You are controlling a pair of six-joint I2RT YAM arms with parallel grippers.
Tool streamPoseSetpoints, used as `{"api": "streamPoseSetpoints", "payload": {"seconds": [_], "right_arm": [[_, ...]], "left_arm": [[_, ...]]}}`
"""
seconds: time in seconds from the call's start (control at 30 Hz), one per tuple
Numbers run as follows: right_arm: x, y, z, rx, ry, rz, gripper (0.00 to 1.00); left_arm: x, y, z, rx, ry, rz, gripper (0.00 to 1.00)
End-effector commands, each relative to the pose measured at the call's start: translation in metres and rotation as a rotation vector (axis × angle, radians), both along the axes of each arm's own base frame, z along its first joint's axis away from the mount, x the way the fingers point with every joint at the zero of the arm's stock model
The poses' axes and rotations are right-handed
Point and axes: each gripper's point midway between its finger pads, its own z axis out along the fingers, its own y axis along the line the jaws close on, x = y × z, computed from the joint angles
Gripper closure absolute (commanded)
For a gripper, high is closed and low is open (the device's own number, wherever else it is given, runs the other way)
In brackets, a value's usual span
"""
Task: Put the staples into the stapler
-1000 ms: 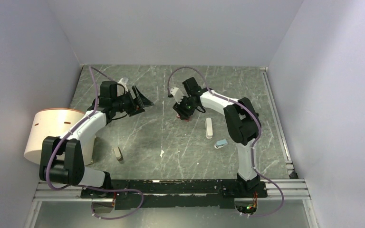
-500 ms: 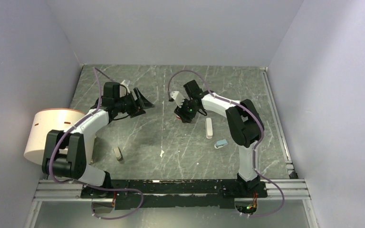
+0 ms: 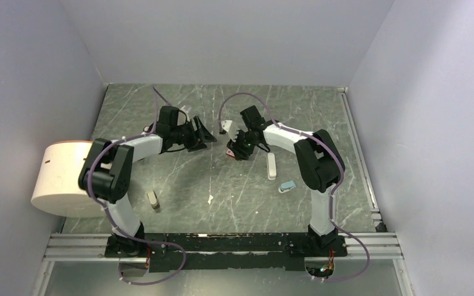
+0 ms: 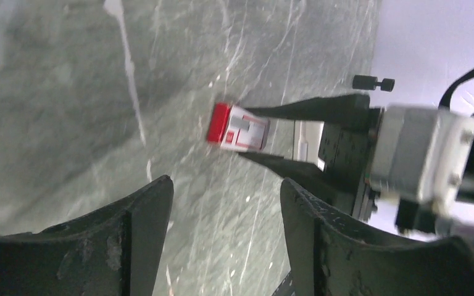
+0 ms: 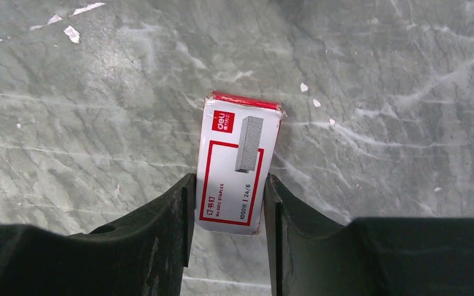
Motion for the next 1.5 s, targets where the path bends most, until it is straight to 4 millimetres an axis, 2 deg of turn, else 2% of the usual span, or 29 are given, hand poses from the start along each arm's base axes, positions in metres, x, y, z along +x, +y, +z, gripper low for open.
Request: {"api": "streamPoseSetpoints", "payload": {"seconds": [0.0, 0.1, 0.33, 0.5, 0.67, 0.8, 1.07, 1.27, 1.47], "right_arm": [[-0.016, 0.008, -0.014, 0.027, 0.043, 0.053, 0.62], [-0.018, 0.009, -0.016, 0.028, 0.035, 0.056, 0.64], [-0.019, 0.012, -0.017, 0.039, 0.037, 0.061, 0.64], [-0.019, 0.012, -0.018, 0.032, 0.028, 0.062, 0.65], [-0.019, 0.012, -0.019, 0.026, 0.028, 0.057, 0.66], [-0.017, 0.011, -0.020, 0.019, 0.025, 0.051, 0.66], [-0.017, 0.011, -0.021, 0.015, 0.027, 0.049, 0.66], [-0.016, 0.011, -0.021, 0.014, 0.024, 0.045, 0.64], [-0.016, 0.011, -0.021, 0.010, 0.021, 0.039, 0.61]], "left_arm": [[0.020, -0.035, 0.004, -0.079, -0.078, -0.076, 0.32], [0.017, -0.047, -0.013, -0.111, -0.060, -0.110, 0.38], [0.020, -0.061, -0.029, -0.158, -0.103, -0.153, 0.47], [0.019, -0.062, -0.046, -0.128, -0.084, -0.163, 0.57], [0.016, -0.063, -0.051, -0.132, -0.076, -0.173, 0.70], [0.015, -0.063, -0.048, -0.133, -0.079, -0.182, 0.77], [0.017, -0.062, -0.041, -0.104, -0.103, -0.193, 0.79], [0.018, -0.061, -0.029, -0.115, -0.143, -0.183, 0.73], [0.017, -0.063, -0.024, -0.143, -0.161, -0.185, 0.74]]}}
